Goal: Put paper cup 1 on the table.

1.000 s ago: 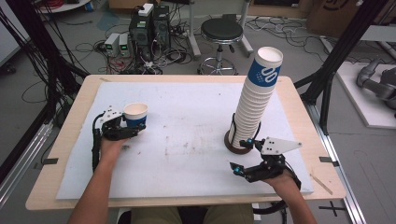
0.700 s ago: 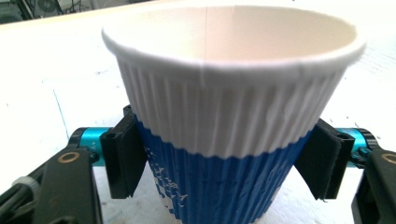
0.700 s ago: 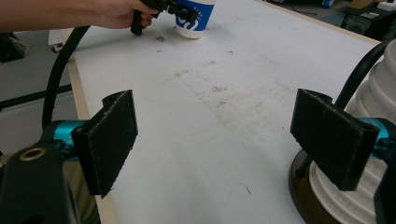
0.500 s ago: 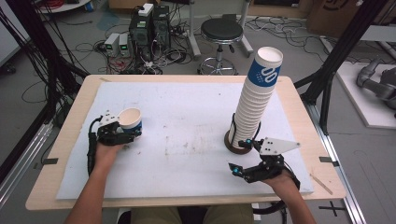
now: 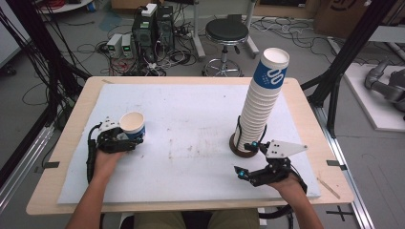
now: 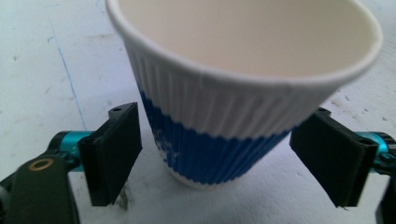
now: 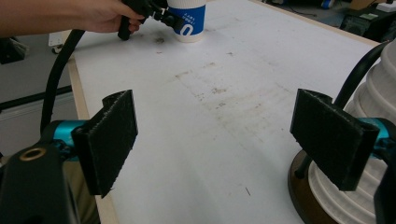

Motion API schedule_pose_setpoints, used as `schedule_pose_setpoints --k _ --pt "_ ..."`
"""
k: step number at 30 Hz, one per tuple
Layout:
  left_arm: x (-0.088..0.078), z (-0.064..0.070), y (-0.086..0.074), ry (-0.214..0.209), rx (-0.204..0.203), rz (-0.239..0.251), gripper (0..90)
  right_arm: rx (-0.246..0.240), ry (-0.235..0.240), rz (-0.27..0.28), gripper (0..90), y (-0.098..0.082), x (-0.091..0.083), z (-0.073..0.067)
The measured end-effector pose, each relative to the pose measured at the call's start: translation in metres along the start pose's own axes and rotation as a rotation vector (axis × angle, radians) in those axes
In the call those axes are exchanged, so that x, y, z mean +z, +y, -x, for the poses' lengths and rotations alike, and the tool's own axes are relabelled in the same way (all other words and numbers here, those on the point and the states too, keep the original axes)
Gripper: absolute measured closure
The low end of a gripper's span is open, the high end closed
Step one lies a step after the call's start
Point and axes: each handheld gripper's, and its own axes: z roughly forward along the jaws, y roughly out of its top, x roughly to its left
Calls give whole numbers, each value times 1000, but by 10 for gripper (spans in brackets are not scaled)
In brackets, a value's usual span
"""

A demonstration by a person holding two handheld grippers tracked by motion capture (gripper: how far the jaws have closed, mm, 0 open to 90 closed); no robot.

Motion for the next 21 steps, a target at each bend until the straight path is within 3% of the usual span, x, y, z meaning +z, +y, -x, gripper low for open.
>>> schedule_pose_setpoints --k 7,9,11,12,13,14,16,17,21 --pt "-19 2 -10 -23 -28 -1 163 2 -4 3 151 0 0 1" --pt "-33 5 -13 -39 -31 32 162 8 -2 3 151 0 0 1" --pt "-36 6 -13 -42 -35 44 162 8 -5 5 151 0 0 1" --pt "-46 9 -11 -54 -31 92 163 8 -10 7 151 0 0 2" --pt "-46 9 -11 -54 -31 92 163 10 -10 7 151 0 -1 3" --pt "-53 12 -8 -71 -30 140 162 12 -7 7 151 0 -1 3" --pt "-56 14 -7 -76 -25 162 163 15 -8 10 151 0 -2 4" --pt "-61 17 -6 -97 -22 207 162 12 -10 11 151 0 -2 5" --pt "-68 25 0 -127 -10 253 162 17 -12 8 151 0 -3 6"
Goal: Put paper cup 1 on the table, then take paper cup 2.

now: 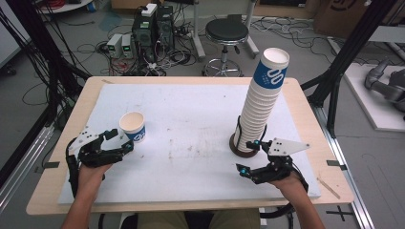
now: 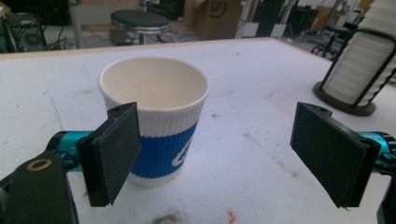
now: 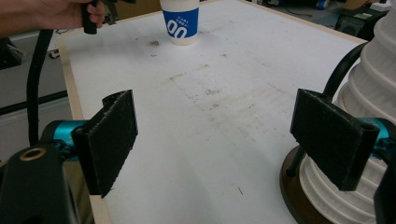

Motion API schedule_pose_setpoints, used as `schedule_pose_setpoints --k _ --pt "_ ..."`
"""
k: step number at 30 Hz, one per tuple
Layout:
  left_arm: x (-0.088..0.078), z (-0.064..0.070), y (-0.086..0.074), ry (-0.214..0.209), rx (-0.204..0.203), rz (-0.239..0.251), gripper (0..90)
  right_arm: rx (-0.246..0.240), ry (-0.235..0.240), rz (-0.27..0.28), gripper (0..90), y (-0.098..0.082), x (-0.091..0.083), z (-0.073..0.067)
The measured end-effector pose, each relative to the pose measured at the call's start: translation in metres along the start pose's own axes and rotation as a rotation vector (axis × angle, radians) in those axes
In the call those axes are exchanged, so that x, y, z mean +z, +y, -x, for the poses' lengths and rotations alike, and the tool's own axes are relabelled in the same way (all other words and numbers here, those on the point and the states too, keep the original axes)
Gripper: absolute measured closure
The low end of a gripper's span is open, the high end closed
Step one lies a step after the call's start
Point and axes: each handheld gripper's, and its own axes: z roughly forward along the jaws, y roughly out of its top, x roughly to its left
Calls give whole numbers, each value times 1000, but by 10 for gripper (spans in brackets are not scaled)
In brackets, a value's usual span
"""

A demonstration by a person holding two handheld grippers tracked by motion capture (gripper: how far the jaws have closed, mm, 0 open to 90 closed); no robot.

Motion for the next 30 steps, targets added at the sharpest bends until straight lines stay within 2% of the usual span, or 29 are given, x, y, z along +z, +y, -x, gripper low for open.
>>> schedule_pose_setpoints --k 2,3,7,8,11,17,22,30 --pt "0 2 3 -7 5 3 163 2 -4 4 151 0 -1 0" --pt "-2 6 9 -21 18 15 162 11 -4 9 151 1 -2 -1" --pt "-2 12 18 -39 38 43 162 2 -10 14 151 4 -2 -1" --pt "-2 16 21 -47 56 46 162 1 -10 14 151 5 -2 -1" --pt "0 20 22 -67 60 44 164 1 -9 9 151 4 -1 -1" --pt "1 29 24 -78 75 38 162 -11 -6 14 151 7 -4 -5" --pt "1 37 31 -100 88 53 163 -20 -8 17 151 7 -6 -5" --pt "14 48 48 -178 102 73 163 -10 -16 10 151 7 -9 -2"
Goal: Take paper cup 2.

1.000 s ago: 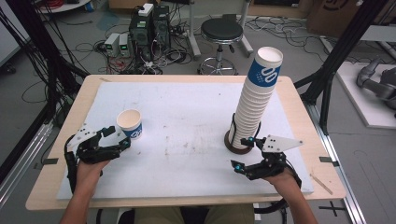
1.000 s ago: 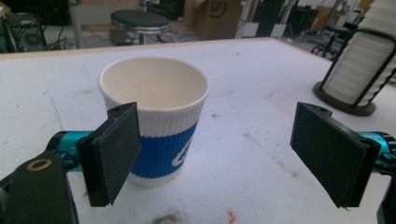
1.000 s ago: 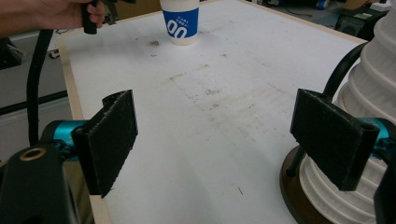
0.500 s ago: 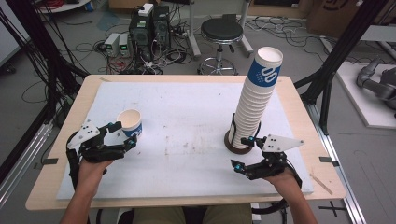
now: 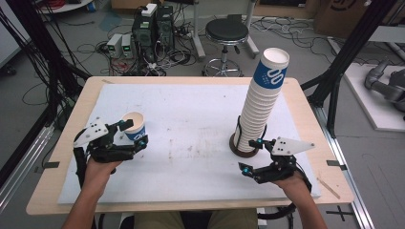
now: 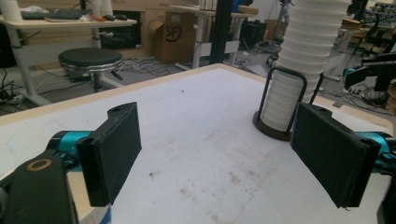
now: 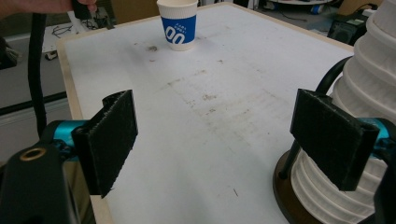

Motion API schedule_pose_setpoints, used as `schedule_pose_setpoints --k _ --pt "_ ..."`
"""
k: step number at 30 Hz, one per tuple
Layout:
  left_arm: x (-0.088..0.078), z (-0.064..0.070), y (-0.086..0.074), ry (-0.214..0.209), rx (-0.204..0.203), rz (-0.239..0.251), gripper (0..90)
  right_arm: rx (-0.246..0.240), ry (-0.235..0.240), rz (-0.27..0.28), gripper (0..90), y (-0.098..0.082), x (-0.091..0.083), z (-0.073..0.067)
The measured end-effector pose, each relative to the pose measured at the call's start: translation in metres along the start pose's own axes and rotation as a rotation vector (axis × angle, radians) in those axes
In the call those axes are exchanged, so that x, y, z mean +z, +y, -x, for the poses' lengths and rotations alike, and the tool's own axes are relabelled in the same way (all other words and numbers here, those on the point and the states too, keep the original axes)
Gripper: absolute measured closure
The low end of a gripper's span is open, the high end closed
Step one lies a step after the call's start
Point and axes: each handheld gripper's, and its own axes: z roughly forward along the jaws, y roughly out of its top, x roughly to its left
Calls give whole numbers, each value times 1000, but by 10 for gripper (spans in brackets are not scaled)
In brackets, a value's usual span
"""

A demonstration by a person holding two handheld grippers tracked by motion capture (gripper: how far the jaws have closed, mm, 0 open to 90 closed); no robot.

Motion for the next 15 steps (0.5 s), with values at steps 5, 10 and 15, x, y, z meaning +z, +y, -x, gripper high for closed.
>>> schedule_pose_setpoints --k 5,10,15 --pt "17 8 14 -83 3 41 162 4 -1 0 151 -1 -2 1" --pt "42 21 33 -177 33 51 163 -1 4 -9 151 -1 -4 2" --pt "71 37 54 -250 67 62 163 1 -1 -3 151 -1 -9 1"
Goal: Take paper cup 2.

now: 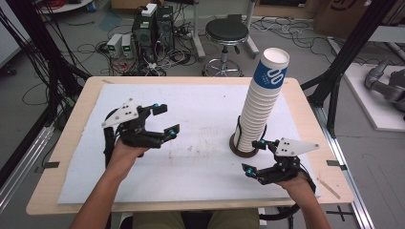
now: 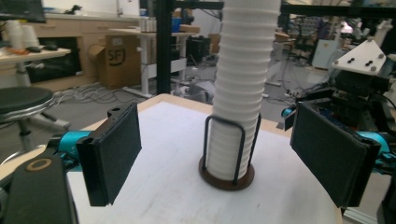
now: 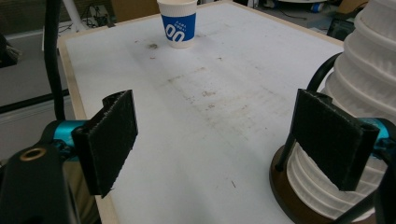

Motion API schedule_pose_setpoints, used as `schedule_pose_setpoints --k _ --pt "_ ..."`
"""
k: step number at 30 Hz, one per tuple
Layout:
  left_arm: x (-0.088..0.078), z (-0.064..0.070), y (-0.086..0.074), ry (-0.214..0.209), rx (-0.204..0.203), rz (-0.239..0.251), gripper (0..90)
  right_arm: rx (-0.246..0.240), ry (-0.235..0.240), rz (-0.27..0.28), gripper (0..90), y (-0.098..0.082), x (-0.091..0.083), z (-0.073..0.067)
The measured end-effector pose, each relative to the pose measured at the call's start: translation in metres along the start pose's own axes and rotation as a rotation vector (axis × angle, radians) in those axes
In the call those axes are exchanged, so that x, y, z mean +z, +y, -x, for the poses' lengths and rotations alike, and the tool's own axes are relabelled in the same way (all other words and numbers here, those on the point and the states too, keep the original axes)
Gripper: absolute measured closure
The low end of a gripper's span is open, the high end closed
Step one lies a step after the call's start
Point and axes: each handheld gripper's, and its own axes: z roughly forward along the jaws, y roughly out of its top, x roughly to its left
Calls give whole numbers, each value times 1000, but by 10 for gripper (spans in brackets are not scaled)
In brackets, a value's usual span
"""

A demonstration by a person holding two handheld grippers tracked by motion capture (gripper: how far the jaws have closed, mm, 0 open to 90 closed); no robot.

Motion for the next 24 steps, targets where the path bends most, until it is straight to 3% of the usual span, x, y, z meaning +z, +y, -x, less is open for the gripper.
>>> schedule_pose_setpoints --k 1,4,7,8,12,13,14,24 --pt "0 0 0 0 0 0 163 -3 -2 2 151 0 -1 0" --pt "26 3 14 -45 13 6 162 2 -11 5 151 0 -6 1" --pt "40 3 20 -51 12 2 162 3 -20 6 151 0 -10 2" --pt "53 3 26 -67 13 -3 163 6 -21 6 151 0 -11 2" --pt "79 3 36 -91 14 -10 162 8 -30 9 151 0 -16 3" --pt "79 3 36 -91 14 -10 163 6 -34 10 151 0 -17 3" --pt "91 4 41 -109 11 -14 162 7 -36 10 151 0 -18 4" --pt "139 8 61 -164 16 -38 162 11 -48 13 151 -1 -24 6"
